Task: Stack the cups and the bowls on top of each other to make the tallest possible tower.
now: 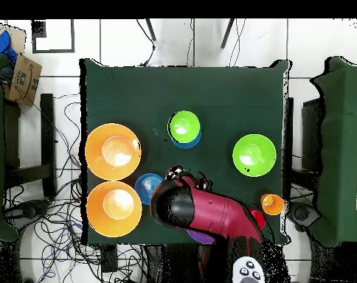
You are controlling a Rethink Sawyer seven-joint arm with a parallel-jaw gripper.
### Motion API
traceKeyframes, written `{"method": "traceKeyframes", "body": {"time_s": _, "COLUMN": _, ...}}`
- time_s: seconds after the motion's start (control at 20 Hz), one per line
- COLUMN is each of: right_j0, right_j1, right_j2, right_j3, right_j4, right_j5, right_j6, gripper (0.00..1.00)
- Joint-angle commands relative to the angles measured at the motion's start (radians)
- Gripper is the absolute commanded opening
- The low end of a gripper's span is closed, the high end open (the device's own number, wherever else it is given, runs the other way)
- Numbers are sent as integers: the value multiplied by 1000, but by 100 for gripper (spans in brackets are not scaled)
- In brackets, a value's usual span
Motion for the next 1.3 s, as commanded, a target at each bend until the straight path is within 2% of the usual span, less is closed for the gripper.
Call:
{"method": "traceKeyframes", "body": {"time_s": 0.05, "right_j0": -51, "right_j1": 144, "right_j2": 129, "right_j3": 47, "right_j4": -108, "right_j5": -153, "right_j6": 36, "gripper": 100}}
{"method": "traceKeyframes", "body": {"time_s": 0.5, "right_j0": -42, "right_j1": 166, "right_j2": 112, "right_j3": 31, "right_j4": -137, "right_j5": -191, "right_j6": 55, "gripper": 100}}
{"method": "traceKeyframes", "body": {"time_s": 1.05, "right_j0": -52, "right_j1": 182, "right_j2": 122, "right_j3": 9, "right_j4": -158, "right_j5": -160, "right_j6": 42, "gripper": 100}}
{"method": "traceKeyframes", "body": {"time_s": 1.3, "right_j0": -55, "right_j1": 194, "right_j2": 128, "right_j3": 17, "right_j4": -163, "right_j5": -175, "right_j6": 56, "gripper": 100}}
